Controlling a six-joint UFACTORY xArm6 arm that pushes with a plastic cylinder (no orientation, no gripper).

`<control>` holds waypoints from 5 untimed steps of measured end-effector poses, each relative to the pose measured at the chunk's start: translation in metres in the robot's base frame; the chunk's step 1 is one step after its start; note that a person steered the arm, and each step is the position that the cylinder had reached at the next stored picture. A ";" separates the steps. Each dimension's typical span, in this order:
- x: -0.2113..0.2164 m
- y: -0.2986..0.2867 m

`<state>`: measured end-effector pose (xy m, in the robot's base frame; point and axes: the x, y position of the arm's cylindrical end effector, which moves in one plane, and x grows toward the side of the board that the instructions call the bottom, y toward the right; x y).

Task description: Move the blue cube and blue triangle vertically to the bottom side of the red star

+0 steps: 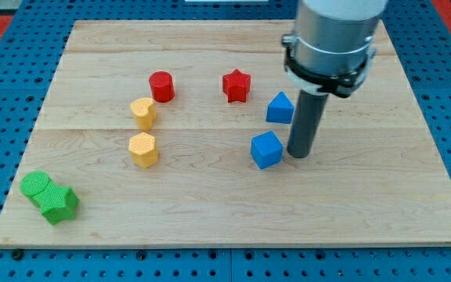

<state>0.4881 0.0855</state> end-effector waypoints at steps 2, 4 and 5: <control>-0.007 0.004; -0.087 0.057; -0.084 0.063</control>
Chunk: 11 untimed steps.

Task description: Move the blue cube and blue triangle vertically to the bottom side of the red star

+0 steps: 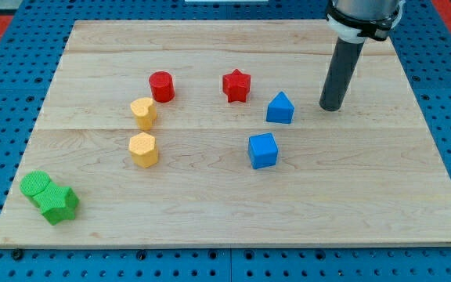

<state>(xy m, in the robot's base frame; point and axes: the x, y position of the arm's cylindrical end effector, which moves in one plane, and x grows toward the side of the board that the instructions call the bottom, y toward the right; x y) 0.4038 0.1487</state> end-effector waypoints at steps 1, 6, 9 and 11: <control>0.004 -0.040; 0.057 -0.005; 0.101 -0.087; 0.089 -0.070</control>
